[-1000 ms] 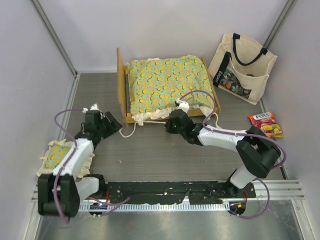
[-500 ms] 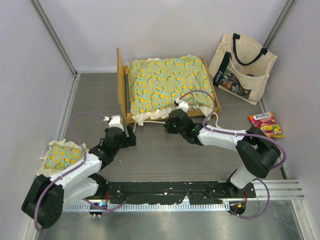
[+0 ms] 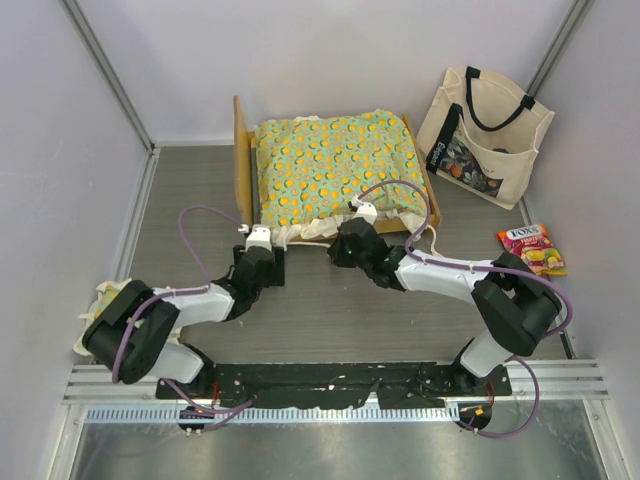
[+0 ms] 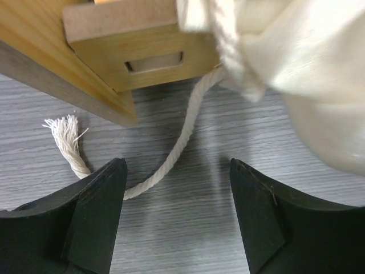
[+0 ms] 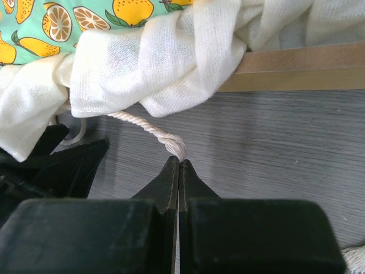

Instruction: Set up the pet bed

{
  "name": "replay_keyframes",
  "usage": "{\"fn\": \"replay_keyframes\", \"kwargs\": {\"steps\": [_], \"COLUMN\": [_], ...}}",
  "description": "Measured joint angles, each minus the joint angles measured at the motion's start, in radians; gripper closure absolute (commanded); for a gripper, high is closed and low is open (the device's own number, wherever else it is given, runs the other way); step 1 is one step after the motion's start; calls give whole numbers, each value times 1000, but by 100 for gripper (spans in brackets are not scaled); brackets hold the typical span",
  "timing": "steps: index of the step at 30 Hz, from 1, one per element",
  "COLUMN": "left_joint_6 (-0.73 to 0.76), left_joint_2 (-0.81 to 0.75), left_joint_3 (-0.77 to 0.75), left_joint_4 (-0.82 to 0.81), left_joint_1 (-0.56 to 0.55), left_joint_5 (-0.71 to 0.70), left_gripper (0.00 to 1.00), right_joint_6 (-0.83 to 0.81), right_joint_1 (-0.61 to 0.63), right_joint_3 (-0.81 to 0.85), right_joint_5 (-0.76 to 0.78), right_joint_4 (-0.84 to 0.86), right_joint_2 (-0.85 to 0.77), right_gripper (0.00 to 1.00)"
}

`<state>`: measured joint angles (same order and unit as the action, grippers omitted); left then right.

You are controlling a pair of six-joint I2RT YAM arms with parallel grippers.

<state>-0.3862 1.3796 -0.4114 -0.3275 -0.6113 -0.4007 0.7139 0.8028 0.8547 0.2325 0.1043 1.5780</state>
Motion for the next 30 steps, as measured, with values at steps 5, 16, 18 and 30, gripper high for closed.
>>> {"fn": "replay_keyframes", "kwargs": {"steps": [5,16,18,30], "left_joint_6": [-11,-112,-148,-278], "left_joint_2": [96,213,208,-50], "left_joint_3": [-23,-68,-62,-4], "left_joint_4": [-62,-162,-162,129], "left_joint_1": [-18,-36,-38,10], "left_joint_5": [-73,-180,-182,-95], "left_gripper": [31,100,100,100], "right_joint_6": [0,0,0,0], "right_joint_1": [0,0,0,0], "right_joint_3": [0,0,0,8], "right_joint_5": [0,-3,-3,16], "right_joint_4": [0,0,0,-1], "right_joint_2": [0,0,0,0], "right_gripper": [99,99,99,99]}}
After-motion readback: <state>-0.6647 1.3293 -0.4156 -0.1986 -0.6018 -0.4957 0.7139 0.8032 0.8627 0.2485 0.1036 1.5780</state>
